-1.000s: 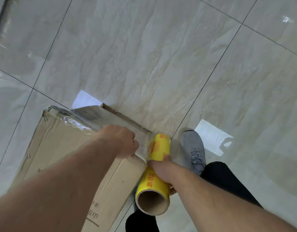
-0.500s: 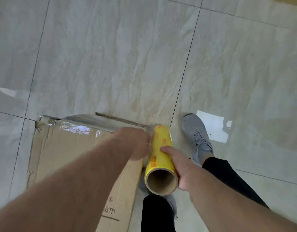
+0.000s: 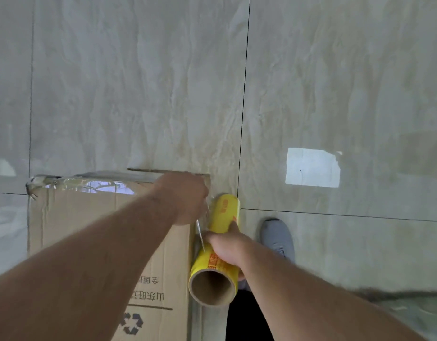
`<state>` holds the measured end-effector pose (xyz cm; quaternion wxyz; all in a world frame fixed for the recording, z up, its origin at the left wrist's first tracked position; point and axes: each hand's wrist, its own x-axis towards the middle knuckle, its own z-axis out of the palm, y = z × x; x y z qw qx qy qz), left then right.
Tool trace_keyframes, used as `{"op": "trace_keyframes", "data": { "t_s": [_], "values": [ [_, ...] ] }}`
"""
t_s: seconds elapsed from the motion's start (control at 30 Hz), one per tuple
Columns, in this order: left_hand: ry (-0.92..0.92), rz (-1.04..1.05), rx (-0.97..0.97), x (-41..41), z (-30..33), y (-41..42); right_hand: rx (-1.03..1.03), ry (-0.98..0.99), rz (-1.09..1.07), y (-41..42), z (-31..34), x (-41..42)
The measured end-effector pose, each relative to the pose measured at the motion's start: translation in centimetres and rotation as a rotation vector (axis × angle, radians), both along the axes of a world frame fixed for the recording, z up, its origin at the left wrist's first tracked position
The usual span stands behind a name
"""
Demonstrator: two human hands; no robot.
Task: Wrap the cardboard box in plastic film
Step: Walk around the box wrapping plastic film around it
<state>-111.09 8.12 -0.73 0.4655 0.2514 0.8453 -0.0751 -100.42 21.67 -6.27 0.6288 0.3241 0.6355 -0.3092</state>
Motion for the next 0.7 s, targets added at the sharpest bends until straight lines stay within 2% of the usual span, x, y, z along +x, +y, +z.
{"op": "trace_keyframes", "data": {
  "t_s": [0.07, 0.17, 0.23, 0.33, 0.43, 0.57, 0.63, 0.7],
  "values": [
    [-0.01, 0.033, -0.004, 0.0, -0.2, 0.0, 0.008, -0.038, -0.128, 1.1, -0.3, 1.1],
    [0.003, 0.063, -0.007, 0.3, -0.8, -0.1, -0.021, -0.15, -0.598, 2.7, 0.5, 3.3],
    [0.021, 0.074, -0.005, 0.5, -1.3, -0.3, -0.094, -0.229, -0.806, 3.1, 0.9, 4.7],
    [0.064, 0.091, 0.016, 0.8, -1.9, -0.4, -0.14, -0.261, -0.943, 2.4, 0.5, 5.3],
    [0.075, 0.077, 0.008, 1.0, -2.3, -0.4, -0.131, -0.209, -0.896, 1.9, -0.1, 4.9],
    [0.104, 0.093, -0.009, 0.9, -2.1, -0.3, -0.067, -0.093, -0.566, 2.8, 0.6, 5.1],
    [0.106, 0.069, -0.021, 1.1, -2.0, 0.1, -0.026, -0.107, -0.399, 3.2, 1.2, 5.5],
    [0.09, 0.044, -0.044, 1.1, -1.3, 0.6, -0.008, -0.18, -0.329, 3.3, 1.5, 5.7]
  ]
}}
